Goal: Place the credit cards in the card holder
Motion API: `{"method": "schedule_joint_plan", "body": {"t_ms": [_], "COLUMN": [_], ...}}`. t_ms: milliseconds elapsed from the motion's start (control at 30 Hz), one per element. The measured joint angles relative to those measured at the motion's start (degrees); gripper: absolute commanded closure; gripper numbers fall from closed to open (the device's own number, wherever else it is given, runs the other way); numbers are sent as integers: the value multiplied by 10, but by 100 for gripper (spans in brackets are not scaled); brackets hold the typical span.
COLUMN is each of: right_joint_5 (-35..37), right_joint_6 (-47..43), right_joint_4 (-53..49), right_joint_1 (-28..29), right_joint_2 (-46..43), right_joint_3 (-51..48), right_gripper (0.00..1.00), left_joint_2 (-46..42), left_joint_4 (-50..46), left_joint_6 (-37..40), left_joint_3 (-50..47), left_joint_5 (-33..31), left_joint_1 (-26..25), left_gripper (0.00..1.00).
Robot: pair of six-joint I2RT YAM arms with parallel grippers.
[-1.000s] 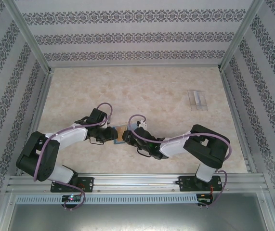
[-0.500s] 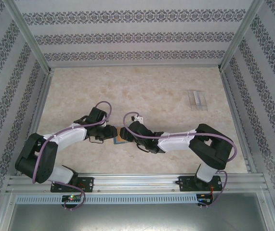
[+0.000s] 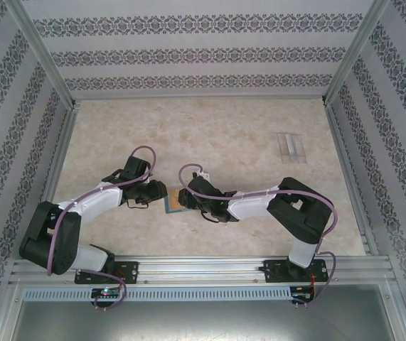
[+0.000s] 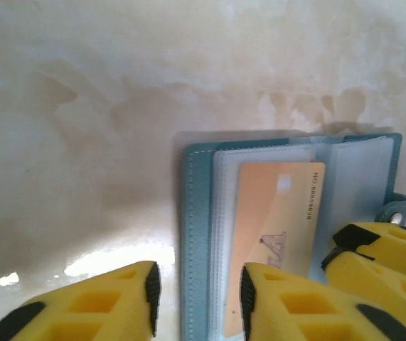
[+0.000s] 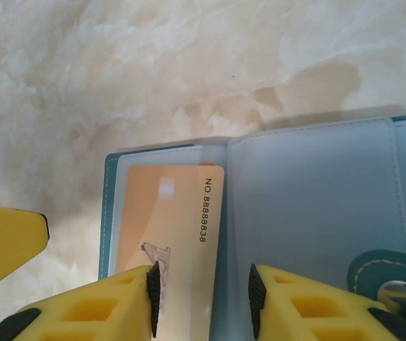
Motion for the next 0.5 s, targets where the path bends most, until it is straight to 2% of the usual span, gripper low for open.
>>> {"method": "schedule_joint_plan", "body": {"t_ms": [133, 500], "right_joint_5": [1, 0], "right_joint_6": [-7, -9], "right_joint_4": [-22, -57], "right_joint_1": [5, 5], "right_joint_2": [0, 30], "right_joint_3": [15, 55], "right_gripper": [59, 54], "left_joint_2": [1, 19], "left_joint_4": [0, 5], "left_joint_6": [-1, -1], "left_joint_3": [-3, -5], "left_joint_5": [2, 16], "left_joint_1": [0, 0], "left_gripper": [74, 74]}}
